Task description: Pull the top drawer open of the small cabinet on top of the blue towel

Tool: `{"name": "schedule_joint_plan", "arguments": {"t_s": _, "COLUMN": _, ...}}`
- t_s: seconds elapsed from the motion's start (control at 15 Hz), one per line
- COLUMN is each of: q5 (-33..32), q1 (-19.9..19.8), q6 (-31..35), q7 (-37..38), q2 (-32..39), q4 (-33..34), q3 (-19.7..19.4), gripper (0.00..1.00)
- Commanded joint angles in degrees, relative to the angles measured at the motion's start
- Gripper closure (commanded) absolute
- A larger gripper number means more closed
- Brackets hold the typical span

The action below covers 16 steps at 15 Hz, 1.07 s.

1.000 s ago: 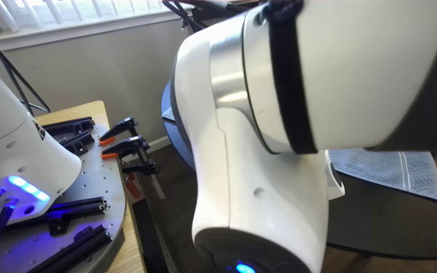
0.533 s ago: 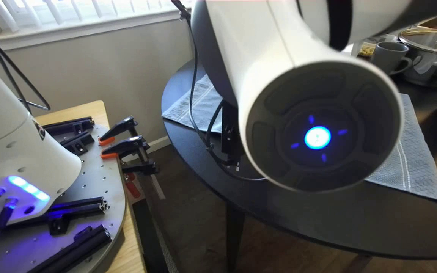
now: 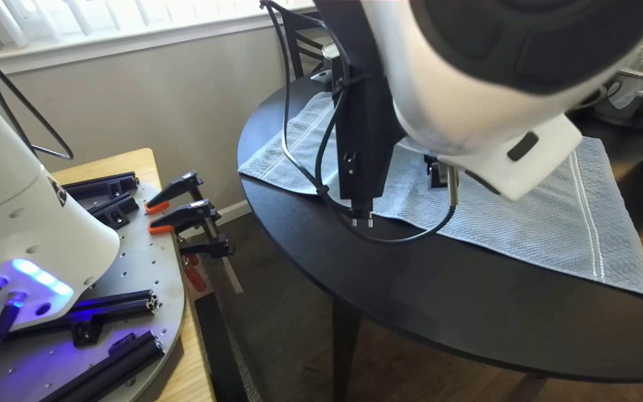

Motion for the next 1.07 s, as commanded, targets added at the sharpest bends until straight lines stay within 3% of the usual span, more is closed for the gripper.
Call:
{"name": "schedule_joint_plan", "arguments": {"t_s": 0.0, "q5": -6.44, "q1": 0.63, "q6": 5.04, "q7": 5.3, "q2": -10.94, "q4": -4.56, "q3": 1.64, "gripper": 0.0}}
{"name": "schedule_joint_plan", "arguments": {"t_s": 0.27, "q5": -18.0, "q1": 0.6, "q6": 9.41, "q7": 16.12, "q2": -20.41, "q4": -6.18, "q3": 4.57, "gripper": 0.0}}
{"name": "schedule_joint_plan", "arguments": {"t_s": 0.53, "q5": -26.64, "q1": 0.49, "q6": 9.75, "q7": 24.8, "q2": -26.47, "q4": -5.64, "q3": 7.48, "gripper": 0.0}}
{"name": "schedule_joint_plan", "arguments": {"t_s": 0.8, "q5": -29.1, "q1": 1.14, "q6": 9.58, "q7": 28.6, "q2": -29.34, "q4": -4.76, "q3": 8.2, "gripper": 0.0}}
{"name": "schedule_joint_plan", "arguments": {"t_s": 1.0, "q5": -28.04, "q1": 1.54, "q6": 8.07, "q7": 26.78, "q2": -28.43, "q4": -3.82, "q3": 7.21, "gripper": 0.0}}
